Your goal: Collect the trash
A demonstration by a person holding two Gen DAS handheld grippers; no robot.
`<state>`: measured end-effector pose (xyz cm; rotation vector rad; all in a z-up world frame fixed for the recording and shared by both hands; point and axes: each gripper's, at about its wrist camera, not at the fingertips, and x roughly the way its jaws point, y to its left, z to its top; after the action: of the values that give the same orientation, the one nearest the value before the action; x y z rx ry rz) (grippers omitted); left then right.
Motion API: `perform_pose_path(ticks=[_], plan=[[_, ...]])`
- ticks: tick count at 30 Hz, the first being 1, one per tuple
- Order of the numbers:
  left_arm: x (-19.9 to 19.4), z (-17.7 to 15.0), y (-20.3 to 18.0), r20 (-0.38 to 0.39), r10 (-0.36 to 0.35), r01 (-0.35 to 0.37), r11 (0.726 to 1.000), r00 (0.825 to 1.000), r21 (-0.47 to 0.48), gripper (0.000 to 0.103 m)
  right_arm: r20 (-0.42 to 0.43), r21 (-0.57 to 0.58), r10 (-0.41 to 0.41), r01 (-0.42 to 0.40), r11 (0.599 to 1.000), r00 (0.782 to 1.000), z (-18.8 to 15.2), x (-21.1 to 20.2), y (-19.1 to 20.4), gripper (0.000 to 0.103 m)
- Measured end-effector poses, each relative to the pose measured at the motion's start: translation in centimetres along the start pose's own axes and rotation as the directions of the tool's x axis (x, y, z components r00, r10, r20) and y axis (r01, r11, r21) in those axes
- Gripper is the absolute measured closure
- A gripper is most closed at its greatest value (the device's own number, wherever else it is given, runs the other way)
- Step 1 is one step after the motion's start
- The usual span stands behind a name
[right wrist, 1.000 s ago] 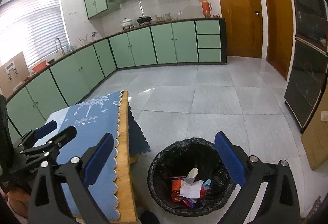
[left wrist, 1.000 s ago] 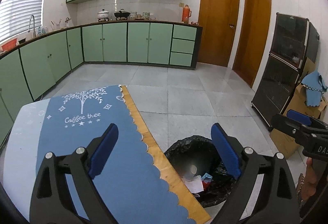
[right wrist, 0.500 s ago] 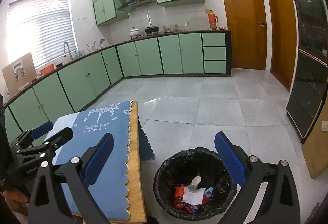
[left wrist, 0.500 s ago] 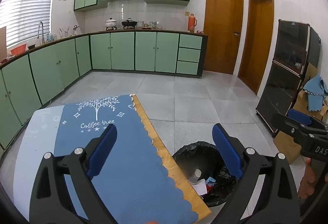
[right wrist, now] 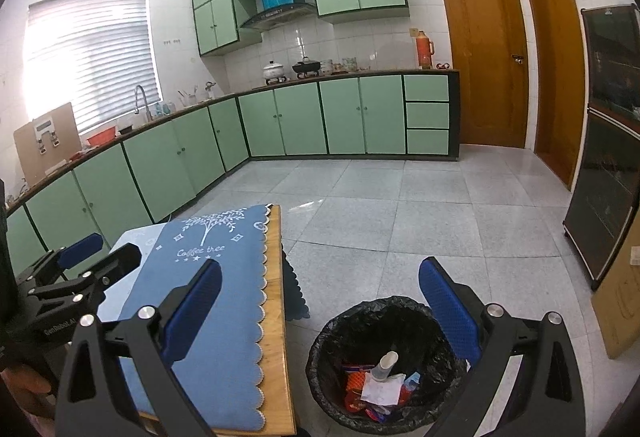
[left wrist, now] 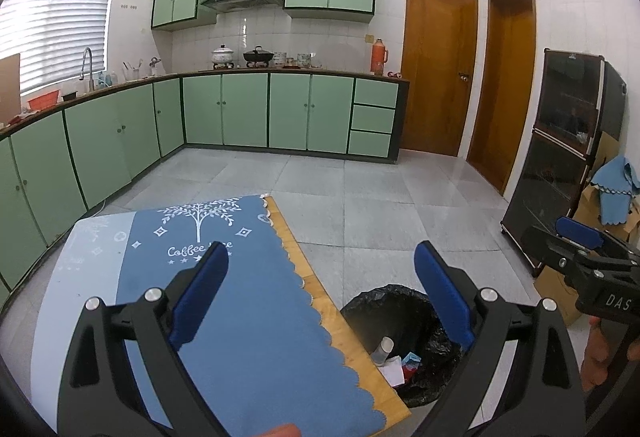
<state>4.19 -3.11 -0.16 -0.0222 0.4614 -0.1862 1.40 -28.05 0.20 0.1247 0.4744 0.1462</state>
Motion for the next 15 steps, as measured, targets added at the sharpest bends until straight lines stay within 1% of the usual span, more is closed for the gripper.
perform_pose_path(ticks=[15], plan=[[-0.14, -0.11, 0.13, 0.001, -0.001, 0.001, 1.0, 1.0, -0.004, 0.012, -0.001, -0.006, 0.004, -0.004, 1.0, 1.0, -0.28, 0.18, 0.28, 0.006]])
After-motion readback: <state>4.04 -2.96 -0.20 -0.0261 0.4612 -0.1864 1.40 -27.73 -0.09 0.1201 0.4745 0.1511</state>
